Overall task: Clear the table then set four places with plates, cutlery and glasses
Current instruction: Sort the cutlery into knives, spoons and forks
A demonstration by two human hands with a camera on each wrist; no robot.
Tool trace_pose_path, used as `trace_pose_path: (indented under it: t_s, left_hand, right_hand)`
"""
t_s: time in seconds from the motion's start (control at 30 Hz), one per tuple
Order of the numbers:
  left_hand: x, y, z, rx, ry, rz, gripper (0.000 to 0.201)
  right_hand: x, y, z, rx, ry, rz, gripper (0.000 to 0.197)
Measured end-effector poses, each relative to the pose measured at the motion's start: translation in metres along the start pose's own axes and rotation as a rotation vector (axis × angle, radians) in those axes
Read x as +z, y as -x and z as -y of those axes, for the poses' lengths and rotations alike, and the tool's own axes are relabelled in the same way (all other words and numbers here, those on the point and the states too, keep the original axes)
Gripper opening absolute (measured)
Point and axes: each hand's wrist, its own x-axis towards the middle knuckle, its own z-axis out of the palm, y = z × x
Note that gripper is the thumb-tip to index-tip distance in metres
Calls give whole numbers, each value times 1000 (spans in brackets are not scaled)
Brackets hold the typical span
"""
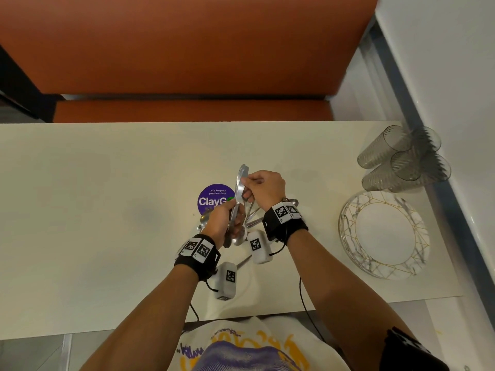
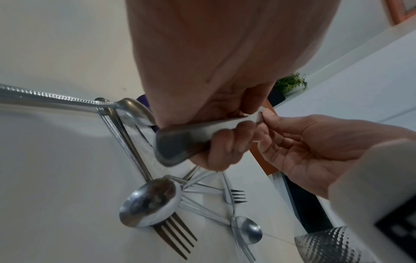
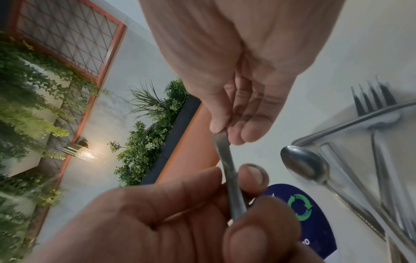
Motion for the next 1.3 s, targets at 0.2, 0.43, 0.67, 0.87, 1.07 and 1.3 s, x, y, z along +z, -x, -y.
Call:
trace_pose_path:
  t_s: [0.2,0.43,0.67,0.87,1.07,1.3]
  left_hand:
    - [-1,4,-2,3,-46,7,47]
    - [-7,0,2,-36,-91,42,47]
    - [-9,6,11,80,-276,15,41]
    - [-44,1,10,524,-894,-231,9]
    - [-86,-18,-32,726,-917,-399,15]
    - [-120,-61,-70,703,-1187,-452,12]
  right_hand:
    - [0,2,-2,-8,30,6,14]
    - [-12,-5,4,-105,217,152,26]
    - [-10,-9,2,-123,286,141,23]
    - [-13,-20,1,-63,132,-59,26]
    - [0,-45,-4,150,-141,-64,21]
    - [22,-72,-14,149,86,-63,14]
